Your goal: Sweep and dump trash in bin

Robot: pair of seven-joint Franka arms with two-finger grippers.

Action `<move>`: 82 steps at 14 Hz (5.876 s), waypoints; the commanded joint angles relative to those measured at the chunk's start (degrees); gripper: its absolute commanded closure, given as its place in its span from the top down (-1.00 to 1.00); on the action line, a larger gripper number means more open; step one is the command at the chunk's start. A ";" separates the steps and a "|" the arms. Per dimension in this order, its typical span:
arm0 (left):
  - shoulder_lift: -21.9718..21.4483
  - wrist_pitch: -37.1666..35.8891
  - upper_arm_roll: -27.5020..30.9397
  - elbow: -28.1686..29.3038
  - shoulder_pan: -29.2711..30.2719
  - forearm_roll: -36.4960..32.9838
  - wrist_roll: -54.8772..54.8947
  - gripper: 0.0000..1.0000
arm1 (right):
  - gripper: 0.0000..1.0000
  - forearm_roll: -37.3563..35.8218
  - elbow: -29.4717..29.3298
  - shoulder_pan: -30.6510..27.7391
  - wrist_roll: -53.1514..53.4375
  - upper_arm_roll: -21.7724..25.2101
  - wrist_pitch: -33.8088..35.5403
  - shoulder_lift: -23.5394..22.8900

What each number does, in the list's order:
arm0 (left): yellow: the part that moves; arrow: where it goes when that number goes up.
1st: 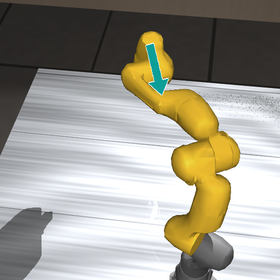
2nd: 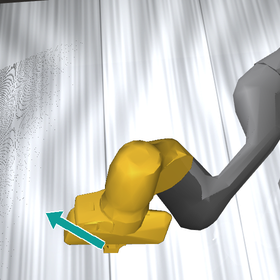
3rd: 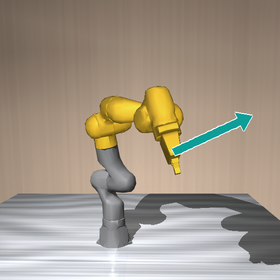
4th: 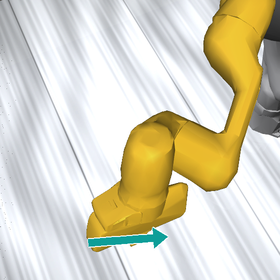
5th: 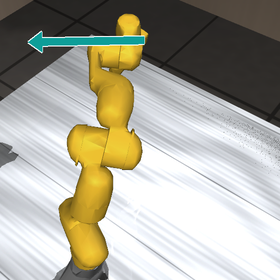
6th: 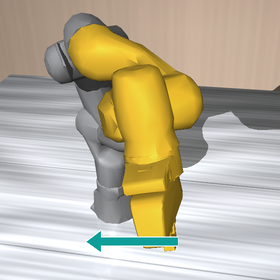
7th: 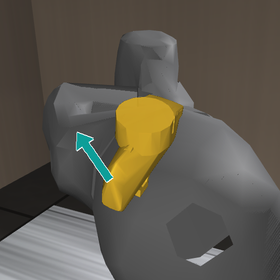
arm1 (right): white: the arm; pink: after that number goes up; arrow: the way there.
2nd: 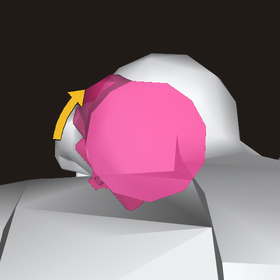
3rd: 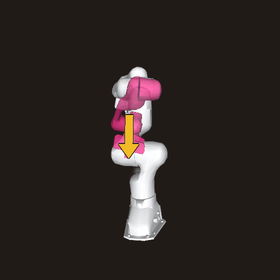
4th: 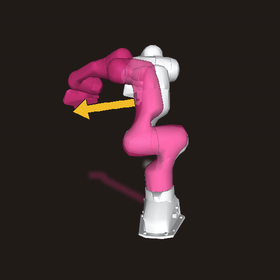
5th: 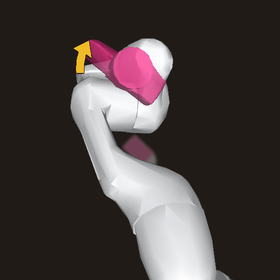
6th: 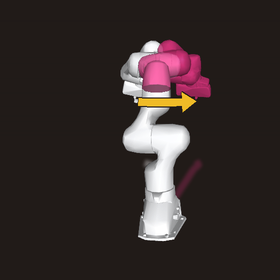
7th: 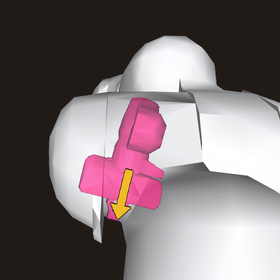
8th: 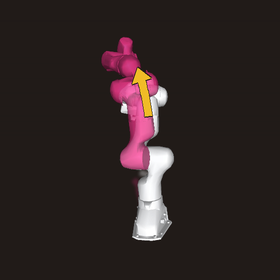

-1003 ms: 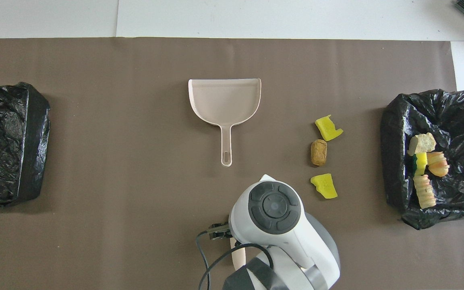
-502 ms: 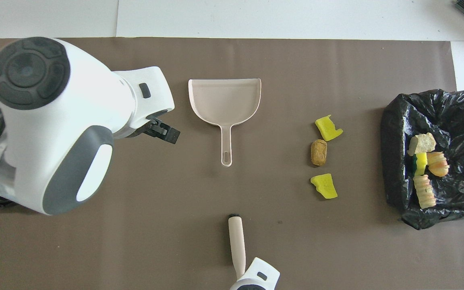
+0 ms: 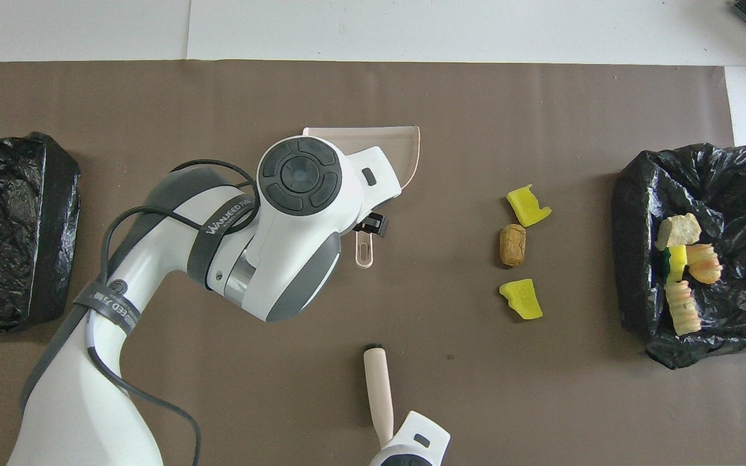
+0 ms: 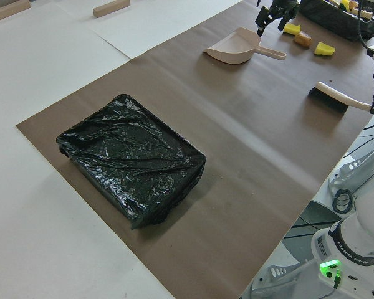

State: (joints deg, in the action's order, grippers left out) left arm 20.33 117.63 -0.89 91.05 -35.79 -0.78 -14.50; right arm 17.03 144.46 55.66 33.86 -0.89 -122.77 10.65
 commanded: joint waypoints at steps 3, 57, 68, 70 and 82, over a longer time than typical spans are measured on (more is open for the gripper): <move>0.32 8.47 0.98 5.97 -3.41 -1.06 -9.04 1.00 | -1.00 -0.24 -3.99 -5.72 -2.74 0.28 1.81 -0.98; -10.75 6.20 1.68 24.88 0.28 -5.81 65.83 -1.00 | -1.00 -1.31 -24.58 -33.70 -28.58 -0.34 21.08 -19.52; -11.11 6.56 1.51 25.67 1.25 -5.72 59.94 -1.00 | -1.00 -1.17 -38.37 -39.67 -36.93 0.72 32.24 -18.73; -11.11 6.47 1.51 25.67 1.42 -5.63 59.85 -1.00 | -1.00 -10.48 -36.97 -39.75 -37.54 0.63 29.09 -19.43; -11.11 6.12 1.68 25.67 1.33 -5.72 59.24 -1.00 | -1.00 3.27 -37.14 -32.19 -36.15 -0.25 21.77 -26.82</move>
State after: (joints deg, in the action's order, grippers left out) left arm 11.08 122.79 0.73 114.51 -34.78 -5.57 45.52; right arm 17.93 107.49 24.46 -2.42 -1.20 -103.22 -17.59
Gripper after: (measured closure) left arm 0.683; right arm 0.736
